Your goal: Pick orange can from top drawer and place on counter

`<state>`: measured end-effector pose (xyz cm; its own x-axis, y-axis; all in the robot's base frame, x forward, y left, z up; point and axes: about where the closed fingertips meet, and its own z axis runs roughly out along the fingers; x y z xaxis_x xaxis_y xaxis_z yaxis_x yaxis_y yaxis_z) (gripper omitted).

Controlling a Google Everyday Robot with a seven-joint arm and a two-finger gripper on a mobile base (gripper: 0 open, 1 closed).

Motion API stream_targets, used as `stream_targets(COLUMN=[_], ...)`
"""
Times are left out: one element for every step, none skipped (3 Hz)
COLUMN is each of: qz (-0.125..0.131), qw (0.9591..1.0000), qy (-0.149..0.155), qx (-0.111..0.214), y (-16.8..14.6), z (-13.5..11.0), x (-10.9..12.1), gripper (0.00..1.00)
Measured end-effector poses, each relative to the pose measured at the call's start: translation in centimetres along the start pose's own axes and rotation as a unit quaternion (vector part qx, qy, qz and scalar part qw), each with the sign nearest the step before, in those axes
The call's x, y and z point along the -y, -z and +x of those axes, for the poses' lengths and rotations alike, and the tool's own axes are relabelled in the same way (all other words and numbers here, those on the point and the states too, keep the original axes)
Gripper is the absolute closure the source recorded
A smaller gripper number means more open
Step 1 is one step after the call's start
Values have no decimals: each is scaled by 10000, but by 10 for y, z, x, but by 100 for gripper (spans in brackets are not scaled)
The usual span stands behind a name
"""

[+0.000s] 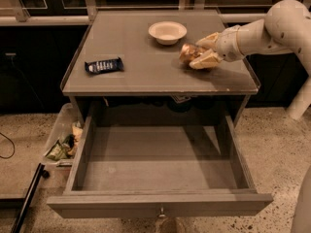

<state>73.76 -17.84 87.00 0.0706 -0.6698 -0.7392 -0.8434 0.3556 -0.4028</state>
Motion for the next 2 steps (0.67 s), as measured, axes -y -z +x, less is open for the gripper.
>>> stream_targets(qz=[0, 0], qw=[10000, 10000], qy=[0, 0], qx=[0, 0], y=[0, 0], z=[0, 0], x=[0, 0], gripper=[0, 0])
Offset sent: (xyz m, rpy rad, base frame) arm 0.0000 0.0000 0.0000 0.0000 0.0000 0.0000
